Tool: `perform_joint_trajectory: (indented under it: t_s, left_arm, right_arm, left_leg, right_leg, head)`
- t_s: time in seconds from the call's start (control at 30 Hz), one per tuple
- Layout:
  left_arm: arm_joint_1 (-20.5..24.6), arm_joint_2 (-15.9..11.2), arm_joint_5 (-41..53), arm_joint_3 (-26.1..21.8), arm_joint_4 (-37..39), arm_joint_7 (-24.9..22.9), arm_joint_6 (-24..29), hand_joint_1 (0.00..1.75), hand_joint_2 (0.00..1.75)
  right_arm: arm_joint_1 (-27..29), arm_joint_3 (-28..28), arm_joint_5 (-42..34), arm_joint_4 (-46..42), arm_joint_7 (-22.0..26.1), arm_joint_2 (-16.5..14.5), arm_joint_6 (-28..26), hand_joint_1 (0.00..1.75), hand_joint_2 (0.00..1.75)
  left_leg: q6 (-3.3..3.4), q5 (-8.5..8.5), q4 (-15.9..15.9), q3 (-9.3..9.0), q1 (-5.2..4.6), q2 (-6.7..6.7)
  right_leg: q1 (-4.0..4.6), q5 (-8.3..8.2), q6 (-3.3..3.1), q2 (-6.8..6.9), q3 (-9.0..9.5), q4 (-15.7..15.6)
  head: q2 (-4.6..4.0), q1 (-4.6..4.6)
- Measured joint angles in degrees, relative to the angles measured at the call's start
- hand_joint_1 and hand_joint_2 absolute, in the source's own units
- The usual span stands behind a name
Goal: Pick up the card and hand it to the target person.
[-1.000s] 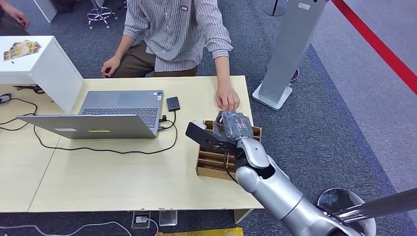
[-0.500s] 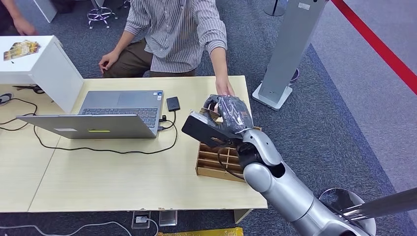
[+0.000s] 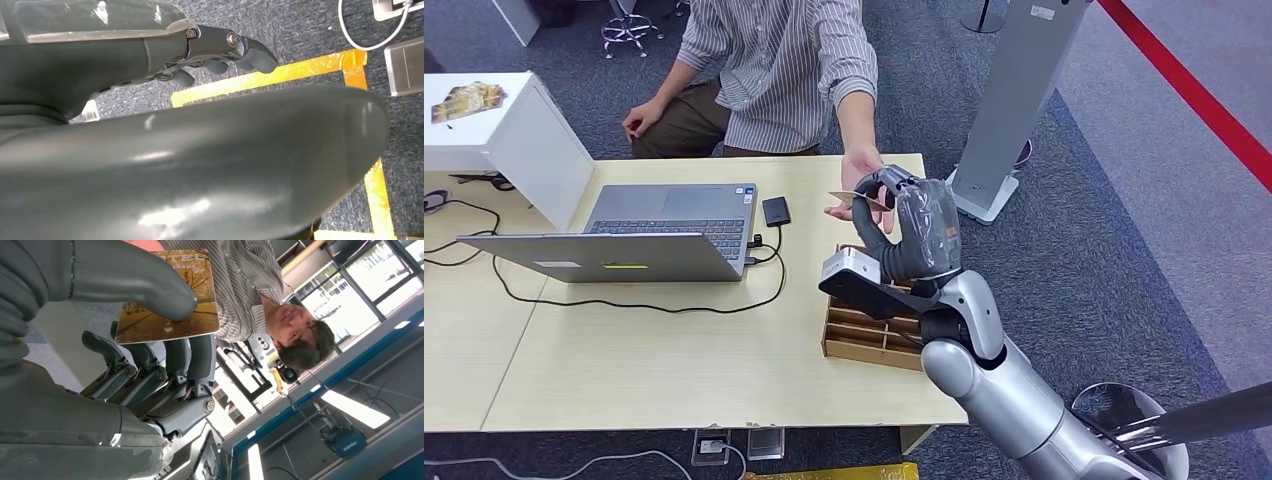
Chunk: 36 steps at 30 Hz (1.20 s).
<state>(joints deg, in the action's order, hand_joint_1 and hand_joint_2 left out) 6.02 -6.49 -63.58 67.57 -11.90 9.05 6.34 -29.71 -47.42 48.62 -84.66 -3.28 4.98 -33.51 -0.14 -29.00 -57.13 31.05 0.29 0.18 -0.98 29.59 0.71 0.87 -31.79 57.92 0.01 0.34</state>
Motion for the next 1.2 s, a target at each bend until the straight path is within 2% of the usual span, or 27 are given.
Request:
perform_joint_trajectory:
  t_s: [0.6,0.73,1.07,1.2]
  left_arm:
    - [-0.01,0.00,-1.01,-0.01,0.00,0.15,-0.53,0.00,0.00]
    - [-0.01,0.00,-1.08,-0.01,0.00,0.17,-0.78,0.00,0.00]
    - [-0.02,0.00,-2.14,-0.07,-0.01,0.09,-1.67,0.00,0.00]
    - [-0.04,0.00,-2.49,-0.11,-0.02,-0.10,-1.67,0.00,0.00]
  right_arm:
    - [2.78,0.06,-1.62,2.20,-0.23,0.38,-2.62,1.66,1.75]
    - [2.92,0.06,-2.04,2.42,-0.09,0.44,-3.05,0.00,1.75]
    - [3.50,0.22,-3.77,2.80,0.16,0.47,-3.18,0.00,1.75]
    - [4.65,0.80,-8.76,2.60,-0.09,0.61,-3.11,0.00,1.75]
  left_leg:
    - [0.00,0.00,0.00,0.00,0.00,0.00]
    - [0.00,0.00,0.00,0.00,0.00,0.00]
    - [0.00,0.00,0.00,-0.01,0.00,0.00]
    - [0.00,0.00,0.00,0.00,0.00,0.00]
  right_leg:
    - [0.00,0.00,0.00,0.00,0.00,0.00]
    - [0.00,0.00,0.00,0.00,0.00,0.00]
    - [0.00,0.00,0.00,0.00,0.00,0.00]
    - [0.00,0.00,0.00,0.00,0.00,0.00]
  head:
    - [0.01,0.01]
    - [0.00,0.01]
    - [0.00,-0.01]
    - [0.01,0.00]
